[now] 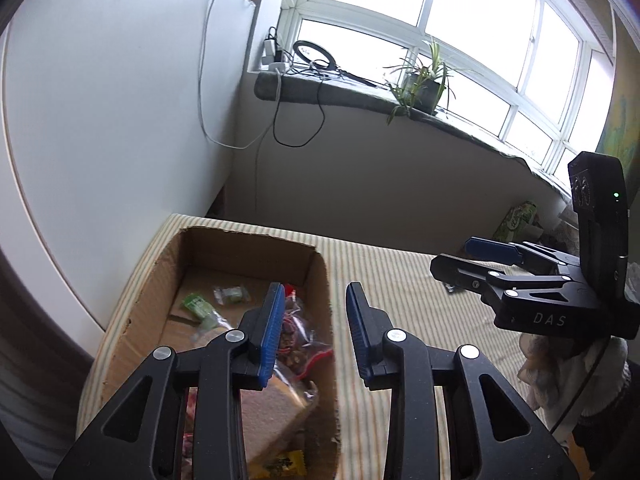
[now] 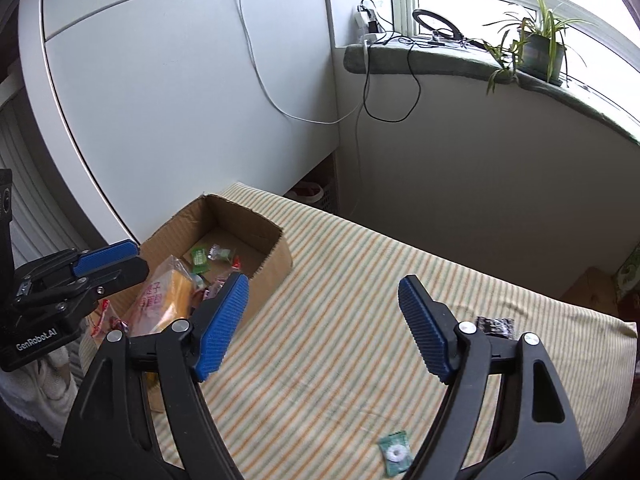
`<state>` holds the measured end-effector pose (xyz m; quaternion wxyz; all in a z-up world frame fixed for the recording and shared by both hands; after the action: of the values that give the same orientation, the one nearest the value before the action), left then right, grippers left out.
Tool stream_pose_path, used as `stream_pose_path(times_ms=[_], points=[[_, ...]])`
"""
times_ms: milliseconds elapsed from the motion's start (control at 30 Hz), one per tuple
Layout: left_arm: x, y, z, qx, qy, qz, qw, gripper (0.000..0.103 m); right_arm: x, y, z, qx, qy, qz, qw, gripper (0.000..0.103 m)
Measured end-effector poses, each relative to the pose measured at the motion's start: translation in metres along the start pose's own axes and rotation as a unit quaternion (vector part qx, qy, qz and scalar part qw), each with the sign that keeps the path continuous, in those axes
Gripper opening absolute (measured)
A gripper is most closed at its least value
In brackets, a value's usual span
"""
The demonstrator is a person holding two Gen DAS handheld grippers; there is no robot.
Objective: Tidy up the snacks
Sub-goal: 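Move the left tool to the teal mint candy while the right tool reaches the black candy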
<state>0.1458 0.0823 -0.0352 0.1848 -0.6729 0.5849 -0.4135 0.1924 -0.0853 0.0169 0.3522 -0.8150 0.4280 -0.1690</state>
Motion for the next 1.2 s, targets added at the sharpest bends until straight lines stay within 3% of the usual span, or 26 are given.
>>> stream_pose_path(times_ms=[167, 367, 600, 900, 1067, 1200], points=[[0.031, 0.019, 0.004, -0.016, 0.026, 0.010, 0.9995, 0.030, 0.042, 0.022, -0.013, -0.006, 0.022, 0.019, 1.000, 0.080], [0.073, 0.052, 0.024, -0.062, 0.058, 0.032, 0.9959, 0.030, 0.090, 0.044, -0.023, -0.010, 0.042, 0.036, 0.998, 0.080], [0.117, 0.084, 0.049, -0.115, 0.085, 0.059, 0.9880, 0.030, 0.139, 0.061, -0.018, -0.023, 0.037, 0.058, 0.997, 0.080], [0.141, 0.130, 0.079, -0.184, 0.099, 0.052, 0.9766, 0.030, 0.175, 0.072, 0.024, -0.045, -0.035, 0.081, 0.995, 0.080], [0.141, 0.136, 0.090, -0.196, 0.094, 0.038, 0.9754, 0.030, 0.178, 0.070, 0.057, -0.065, -0.070, 0.079, 0.992, 0.080], [0.137, 0.137, 0.096, -0.199, 0.091, 0.021, 0.9756, 0.030, 0.177, 0.070, 0.085, -0.093, -0.079, 0.064, 0.990, 0.069]])
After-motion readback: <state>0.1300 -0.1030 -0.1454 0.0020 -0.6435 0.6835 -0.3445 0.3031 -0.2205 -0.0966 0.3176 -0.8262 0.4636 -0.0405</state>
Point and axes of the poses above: each gripper's, at about its wrist camera, not at the fingertips, and z roughly the way its jaws point, x to its right, y to its underside, the point moved 2 cm from there along z, roughly the way its jaws point, and after that the axes turned 8 degrees about -z, right-handed, at the moved point
